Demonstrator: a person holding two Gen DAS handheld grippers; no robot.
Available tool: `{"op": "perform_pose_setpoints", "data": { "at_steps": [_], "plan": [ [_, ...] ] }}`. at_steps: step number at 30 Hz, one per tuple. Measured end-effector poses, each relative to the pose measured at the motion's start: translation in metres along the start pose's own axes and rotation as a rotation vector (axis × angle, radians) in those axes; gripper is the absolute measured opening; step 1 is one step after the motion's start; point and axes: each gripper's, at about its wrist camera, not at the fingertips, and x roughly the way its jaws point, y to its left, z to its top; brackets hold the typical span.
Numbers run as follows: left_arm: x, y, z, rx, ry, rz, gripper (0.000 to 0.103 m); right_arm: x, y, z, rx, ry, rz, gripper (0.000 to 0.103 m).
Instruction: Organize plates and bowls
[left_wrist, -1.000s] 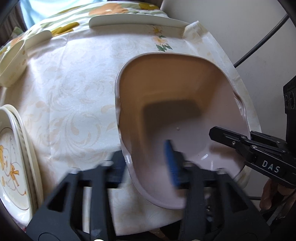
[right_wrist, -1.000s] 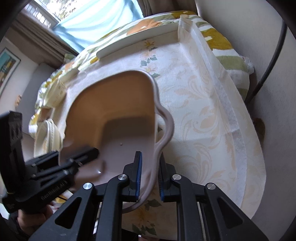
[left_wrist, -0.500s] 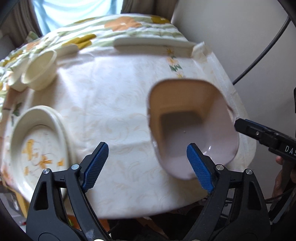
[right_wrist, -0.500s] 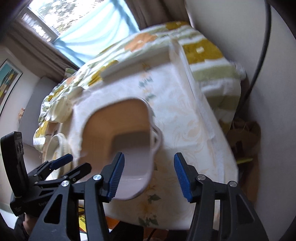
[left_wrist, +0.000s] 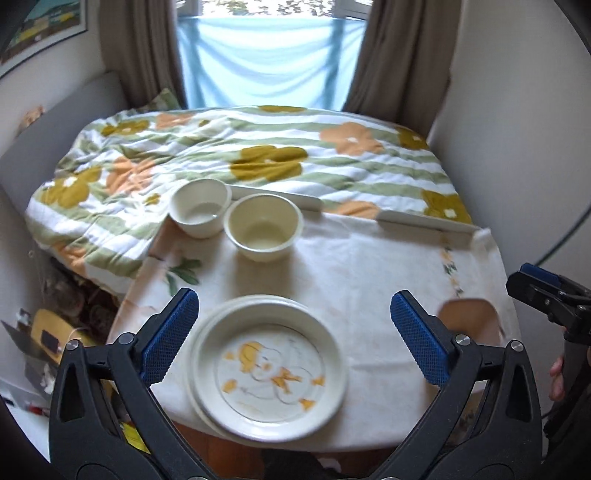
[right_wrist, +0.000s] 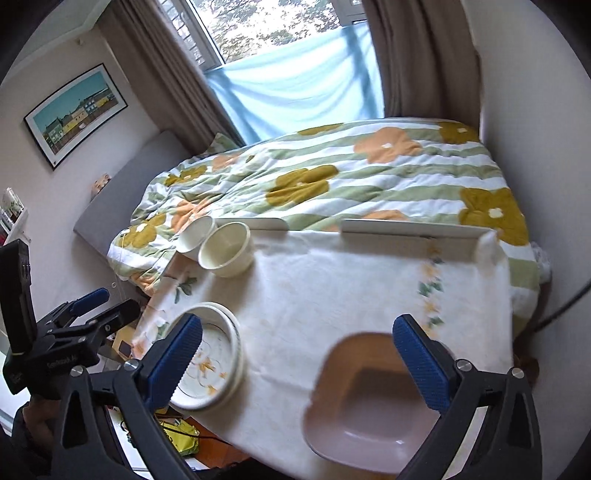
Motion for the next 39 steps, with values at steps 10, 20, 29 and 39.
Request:
{"op": "perform_pose_setpoints", "data": {
  "at_steps": [10,20,29,39],
  "plan": [
    [0.077,0.101,0.044,-0.107,0.094,-0.072,0.103,0.103,0.063,0.057,0.034,0.1,0.027,0.103],
    [0.199,0.13,0.059,-0.123,0.285,-0.208,0.077,0.227,0.074,0.071,0.157,0.251,-0.016,0.073],
    [0.257,0.126,0.052,-0.113,0.385,-0.266,0.051,0.282,0.068,0.063,0.234,0.334,-0.029,0.053],
    [0.264,0.122,0.053,-0.083,0.379,-0.26,0.022,0.296,0.072,0.061,0.235,0.337,-0.019,0.019]
  ]
}}
